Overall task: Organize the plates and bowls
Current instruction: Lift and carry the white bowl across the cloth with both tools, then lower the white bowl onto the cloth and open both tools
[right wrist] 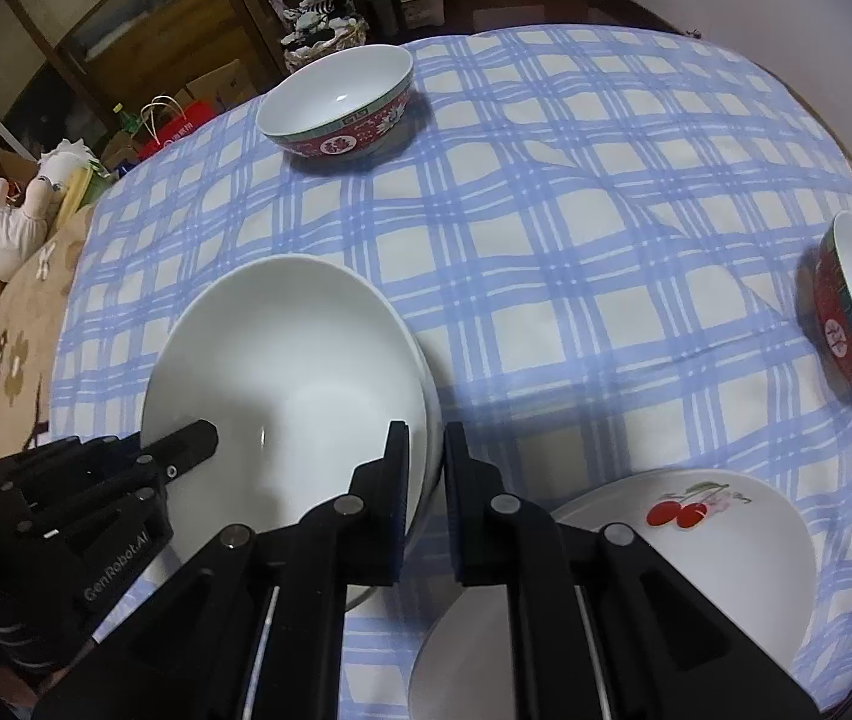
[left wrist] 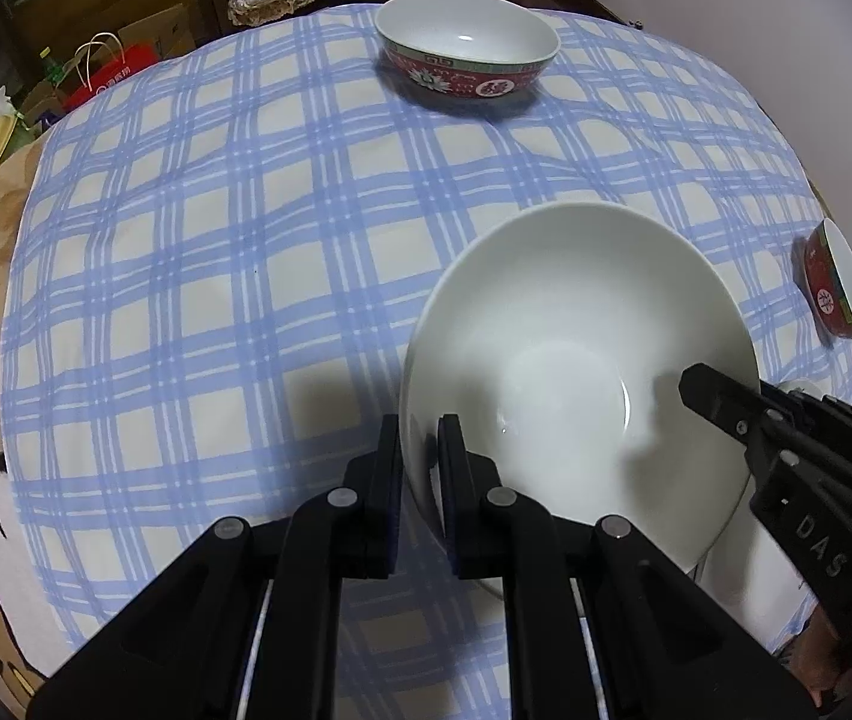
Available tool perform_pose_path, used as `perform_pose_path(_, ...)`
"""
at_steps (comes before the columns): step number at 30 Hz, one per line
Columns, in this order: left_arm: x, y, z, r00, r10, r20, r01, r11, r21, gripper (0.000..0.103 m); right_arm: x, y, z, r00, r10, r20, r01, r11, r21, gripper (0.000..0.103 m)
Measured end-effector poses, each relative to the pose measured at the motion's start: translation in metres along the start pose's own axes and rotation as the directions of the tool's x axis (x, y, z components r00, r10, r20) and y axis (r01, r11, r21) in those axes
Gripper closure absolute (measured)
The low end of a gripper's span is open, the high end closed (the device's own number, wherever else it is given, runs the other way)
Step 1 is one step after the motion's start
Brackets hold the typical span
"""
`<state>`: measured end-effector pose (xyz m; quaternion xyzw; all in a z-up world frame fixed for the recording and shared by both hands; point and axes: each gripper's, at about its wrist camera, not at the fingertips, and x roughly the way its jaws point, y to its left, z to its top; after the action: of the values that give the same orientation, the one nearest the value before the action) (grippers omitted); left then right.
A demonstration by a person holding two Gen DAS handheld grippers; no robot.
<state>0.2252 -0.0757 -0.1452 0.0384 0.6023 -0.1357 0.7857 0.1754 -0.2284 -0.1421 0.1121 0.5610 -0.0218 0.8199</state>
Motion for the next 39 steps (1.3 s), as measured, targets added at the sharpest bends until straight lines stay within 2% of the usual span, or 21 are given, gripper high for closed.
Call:
perform_pose_path(8, 0.001, -0.007, -0.002, 0.999, 0.041, 0.015, -0.041, 0.998, 0.038, 0.091, 0.004, -0.003, 0.001, 1.0, 0.011, -0.008, -0.011, 1.0, 0.005, 0.091)
perform_pose_path(23, -0.001, -0.004, -0.003, 0.999, 0.03, 0.018, -0.03, 0.999, 0.028, 0.091, 0.004, -0.003, 0.0, 1.0, 0.003, -0.005, -0.003, 1.0, 0.0, 0.091)
perform_pose_path(31, -0.008, -0.003, -0.001, 0.998, 0.037, 0.045, -0.039, 0.999, 0.034, 0.09, 0.002, -0.003, 0.002, 1.0, 0.017, 0.0, -0.017, 1.0, 0.021, 0.091)
perform_pose_path(39, -0.026, 0.005, 0.005, 0.996, 0.025, 0.082, -0.027, 0.999, 0.022, 0.087, -0.01, -0.005, 0.006, 0.999, 0.023, 0.041, -0.024, 0.999, 0.033, 0.091)
